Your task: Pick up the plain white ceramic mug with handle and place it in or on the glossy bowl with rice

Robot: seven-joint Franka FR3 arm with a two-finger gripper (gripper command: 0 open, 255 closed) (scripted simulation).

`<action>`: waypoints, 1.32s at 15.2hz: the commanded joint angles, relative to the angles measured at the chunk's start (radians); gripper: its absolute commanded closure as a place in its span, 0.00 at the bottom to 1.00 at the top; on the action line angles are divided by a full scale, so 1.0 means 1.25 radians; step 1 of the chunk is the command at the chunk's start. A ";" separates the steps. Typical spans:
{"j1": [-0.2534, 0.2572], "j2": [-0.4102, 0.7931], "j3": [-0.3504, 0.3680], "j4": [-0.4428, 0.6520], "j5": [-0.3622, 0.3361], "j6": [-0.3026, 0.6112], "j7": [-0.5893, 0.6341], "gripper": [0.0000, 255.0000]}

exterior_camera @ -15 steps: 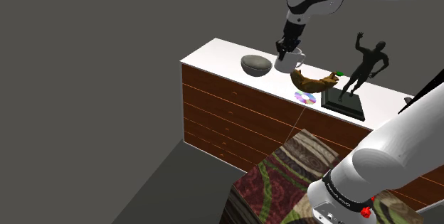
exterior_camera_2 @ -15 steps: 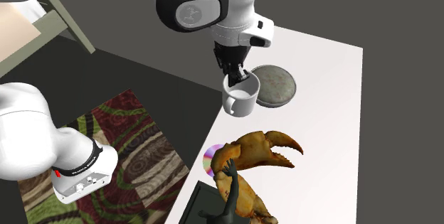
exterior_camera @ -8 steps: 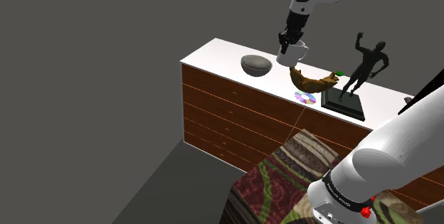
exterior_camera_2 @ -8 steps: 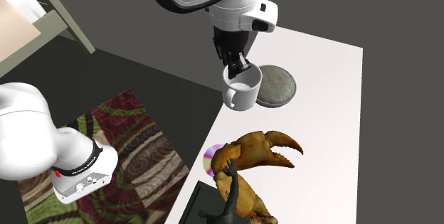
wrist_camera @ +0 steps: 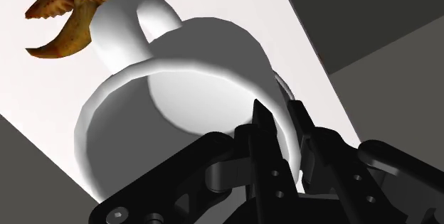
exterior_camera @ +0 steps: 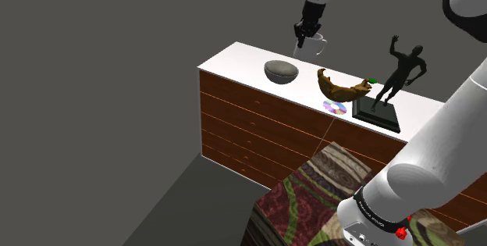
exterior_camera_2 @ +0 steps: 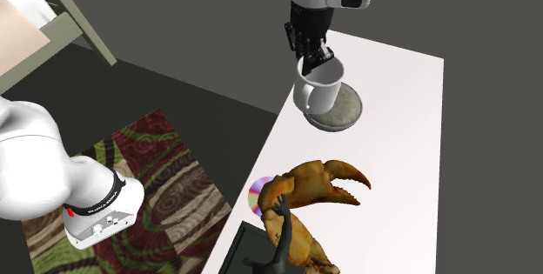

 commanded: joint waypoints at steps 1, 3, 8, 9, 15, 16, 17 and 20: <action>0.000 0.064 0.002 0.086 0.018 -0.024 0.000 1.00; -0.003 0.132 0.005 0.183 0.037 -0.055 0.000 1.00; -0.014 0.250 0.012 0.336 0.065 -0.095 0.004 1.00; -0.014 0.248 0.013 0.323 0.065 -0.083 0.004 1.00; -0.010 0.246 0.014 0.255 0.065 -0.018 0.002 1.00; -0.009 0.246 0.014 0.245 0.065 -0.007 0.002 1.00; -0.009 0.247 0.014 0.235 0.066 0.003 0.001 1.00; -0.008 0.250 0.015 0.207 0.067 0.034 0.000 1.00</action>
